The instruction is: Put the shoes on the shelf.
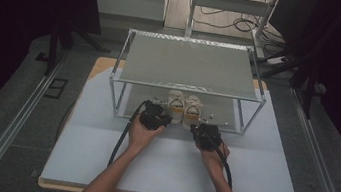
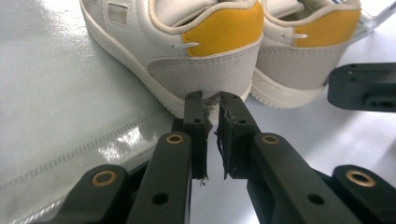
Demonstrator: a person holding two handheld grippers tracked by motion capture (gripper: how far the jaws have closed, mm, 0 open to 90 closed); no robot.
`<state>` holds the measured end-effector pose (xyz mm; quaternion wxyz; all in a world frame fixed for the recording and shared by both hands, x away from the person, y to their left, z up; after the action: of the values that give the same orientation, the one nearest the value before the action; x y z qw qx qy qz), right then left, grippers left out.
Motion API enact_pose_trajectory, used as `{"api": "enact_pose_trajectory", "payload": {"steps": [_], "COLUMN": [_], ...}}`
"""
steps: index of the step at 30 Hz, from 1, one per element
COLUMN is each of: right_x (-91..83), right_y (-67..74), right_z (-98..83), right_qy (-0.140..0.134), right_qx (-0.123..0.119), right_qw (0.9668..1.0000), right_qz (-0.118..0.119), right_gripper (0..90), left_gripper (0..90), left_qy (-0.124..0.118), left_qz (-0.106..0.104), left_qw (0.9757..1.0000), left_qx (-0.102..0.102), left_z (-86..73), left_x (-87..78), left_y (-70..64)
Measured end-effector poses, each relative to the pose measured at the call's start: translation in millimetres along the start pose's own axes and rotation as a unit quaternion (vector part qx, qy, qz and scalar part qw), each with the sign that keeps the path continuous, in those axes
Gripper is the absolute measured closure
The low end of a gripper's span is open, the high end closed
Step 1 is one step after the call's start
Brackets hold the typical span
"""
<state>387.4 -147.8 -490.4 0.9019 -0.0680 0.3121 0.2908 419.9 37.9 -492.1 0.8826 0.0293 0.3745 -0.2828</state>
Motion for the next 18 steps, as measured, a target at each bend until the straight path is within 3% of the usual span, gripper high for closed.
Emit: {"api": "enact_pose_trajectory", "payload": {"steps": [1,3,13,18], "right_x": [-0.1,0.0,5.9,16.7], "right_y": [-0.4,-1.4,-10.3,-16.2], "right_z": [0.1,0.4,9.7,11.9], "right_qy": [0.0,0.0,-0.003,-0.002], "right_qx": [0.001,0.002,0.002,0.007], "right_qw": [1.0,1.0,0.9997,0.9992], "right_qz": [-0.001,-0.001,-0.025,-0.038], "right_gripper": [89.2,89.3,89.3,89.3], "left_gripper": [81.8,81.8,81.2,81.3], "left_qy": [0.0,0.0,0.002,0.002], "left_qz": [0.0,0.0,-0.003,-0.004], "left_qw": [1.0,0.9997,0.9998,0.9998], "left_qx": [-0.001,-0.025,-0.02,-0.018], "left_z": [0.3,-0.6,-0.5,-0.3], "left_x": [0.6,0.9,0.8,1.0], "left_y": [0.1,-2.5,-1.3,-0.5]}}
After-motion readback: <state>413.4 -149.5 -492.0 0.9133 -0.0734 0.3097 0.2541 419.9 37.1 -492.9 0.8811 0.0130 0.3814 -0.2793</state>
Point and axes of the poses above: each handheld gripper's, and its own axes: x roughly forward along the jaws, z roughly out of its top, y roughly to its left, the point moved 3 cm from there along x, roughly forward along the jaws, and after that the axes turned 4 degrees about z, right-handed, at the moved point
